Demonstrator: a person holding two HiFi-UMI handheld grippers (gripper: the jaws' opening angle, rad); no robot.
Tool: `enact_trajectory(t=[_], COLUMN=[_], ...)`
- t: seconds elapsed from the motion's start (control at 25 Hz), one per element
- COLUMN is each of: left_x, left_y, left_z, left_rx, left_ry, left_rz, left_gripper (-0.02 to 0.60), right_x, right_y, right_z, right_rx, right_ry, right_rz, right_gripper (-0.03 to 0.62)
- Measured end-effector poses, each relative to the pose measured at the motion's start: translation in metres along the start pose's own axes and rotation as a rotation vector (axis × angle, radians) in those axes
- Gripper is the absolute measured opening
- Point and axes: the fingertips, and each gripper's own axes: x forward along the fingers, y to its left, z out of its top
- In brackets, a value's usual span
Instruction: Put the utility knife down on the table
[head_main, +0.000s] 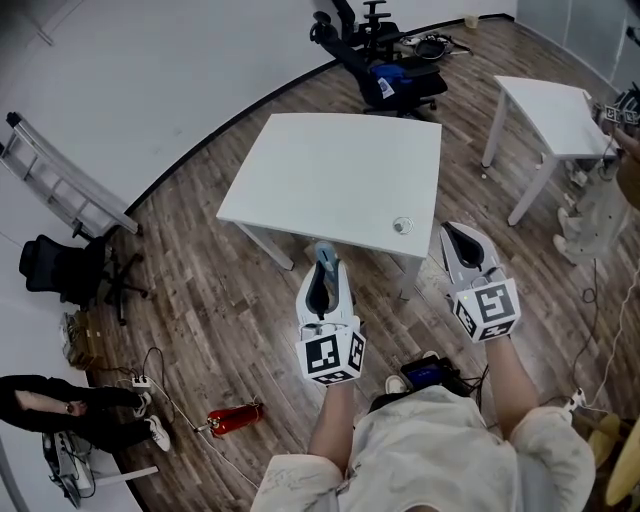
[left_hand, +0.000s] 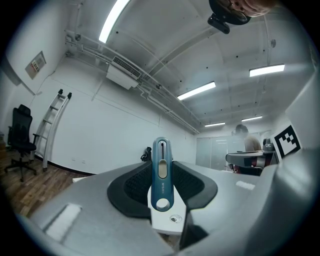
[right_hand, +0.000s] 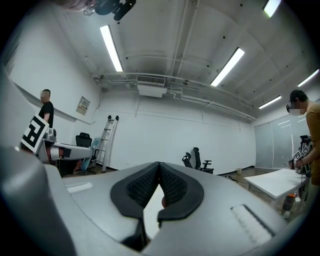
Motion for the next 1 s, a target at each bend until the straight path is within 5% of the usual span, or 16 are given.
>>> enact_trajectory(t=[1.0], left_x=[0.028], left_y=[0.01], left_z=[0.009], left_rx=[0.017], left_ry=[-0.009], left_rz=[0.021], left_gripper=[0.147], right_x=[0.04], right_y=[-0.014], right_z=[-0.007], right_rx=[0.064], right_ry=[-0.022], right_rz=[0.015], right_gripper=[0.006])
